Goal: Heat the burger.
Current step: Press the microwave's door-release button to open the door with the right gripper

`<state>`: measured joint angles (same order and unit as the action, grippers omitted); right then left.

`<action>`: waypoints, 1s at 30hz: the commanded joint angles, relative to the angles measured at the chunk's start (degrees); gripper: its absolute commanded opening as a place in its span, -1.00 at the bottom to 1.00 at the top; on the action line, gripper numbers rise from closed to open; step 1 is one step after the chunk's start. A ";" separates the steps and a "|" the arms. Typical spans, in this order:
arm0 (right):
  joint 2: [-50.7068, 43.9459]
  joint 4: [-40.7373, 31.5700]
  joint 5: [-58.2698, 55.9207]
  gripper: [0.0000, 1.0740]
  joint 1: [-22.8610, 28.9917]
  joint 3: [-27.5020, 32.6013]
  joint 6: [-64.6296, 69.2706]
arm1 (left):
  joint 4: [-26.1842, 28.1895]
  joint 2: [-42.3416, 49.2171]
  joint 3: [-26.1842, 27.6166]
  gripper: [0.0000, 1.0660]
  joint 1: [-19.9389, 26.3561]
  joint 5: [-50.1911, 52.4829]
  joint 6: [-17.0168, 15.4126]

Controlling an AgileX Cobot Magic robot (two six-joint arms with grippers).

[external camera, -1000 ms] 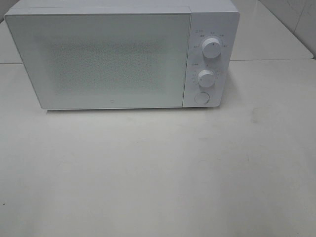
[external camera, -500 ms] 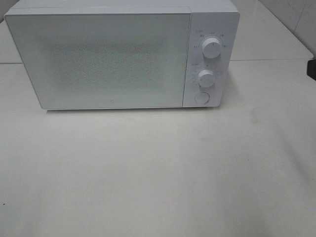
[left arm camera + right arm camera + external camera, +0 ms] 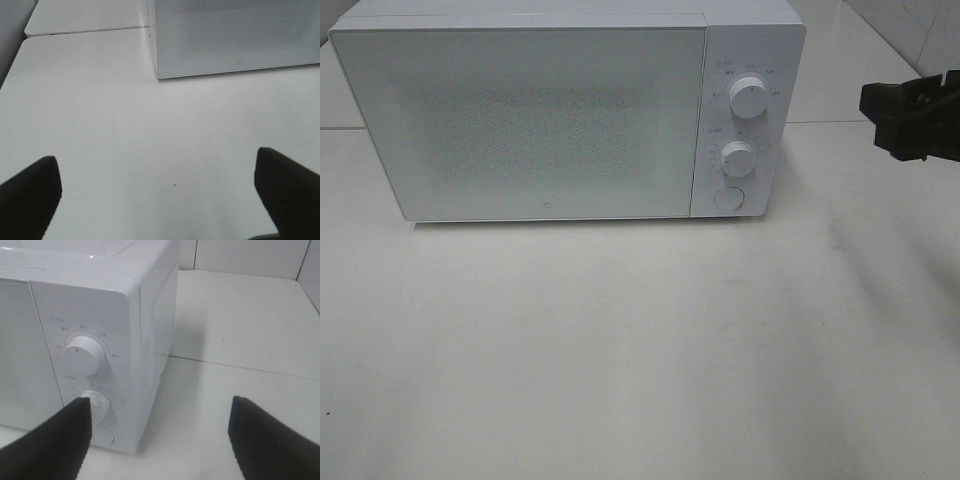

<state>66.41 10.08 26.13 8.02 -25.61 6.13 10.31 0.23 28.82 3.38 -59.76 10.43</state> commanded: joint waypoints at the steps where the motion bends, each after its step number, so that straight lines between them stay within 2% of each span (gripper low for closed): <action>1: 2.35 0.11 5.21 0.37 0.06 0.17 0.34 | 0.11 1.15 -0.11 0.89 -0.06 0.00 -0.34; 6: 6.93 -2.35 9.22 0.37 0.34 0.17 -0.46 | 0.11 1.15 -0.11 0.89 -0.06 0.00 -0.34; 7: 7.68 -3.61 9.68 0.37 0.92 0.17 -0.86 | 0.11 1.15 -0.11 0.89 -0.06 0.00 -0.34; 8: 9.22 -8.02 10.60 0.37 2.46 0.17 -2.64 | 0.11 1.15 -0.11 0.89 -0.06 0.00 -0.34; 11: 9.85 -10.08 11.40 0.37 3.21 0.23 -4.18 | 0.11 1.15 -0.11 0.89 -0.06 0.00 -0.34; 13: 12.89 -16.27 17.30 0.37 7.39 1.49 -10.77 | 0.11 1.15 -0.11 0.89 -0.06 0.00 -0.34; 16: 13.64 -18.11 19.31 0.37 8.54 2.12 -12.09 | 0.11 1.15 -0.11 0.89 -0.06 0.00 -0.34; 18: 15.18 -24.29 23.26 0.37 11.80 3.50 -14.09 | 0.11 1.15 -0.11 0.89 -0.06 0.00 -0.34; 19: 15.18 -24.29 23.26 0.37 11.80 3.50 -14.09 | 0.11 1.15 -0.11 0.89 -0.06 0.00 -0.34; 21: 15.93 -32.43 25.84 0.37 15.01 4.87 -14.38 | 0.11 1.15 -0.11 0.89 -0.06 0.00 -0.34; 27: 15.93 -39.76 29.97 0.37 20.28 7.68 -16.27 | 0.11 1.15 -0.11 0.89 -0.06 0.00 -0.34; 30: 15.93 -41.25 30.94 0.37 22.86 8.82 -16.73 | 0.11 1.15 -0.11 0.89 -0.06 0.00 -0.34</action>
<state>82.62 -29.34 55.29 28.76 -17.65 -9.45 10.31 0.23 28.82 3.38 -59.76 10.43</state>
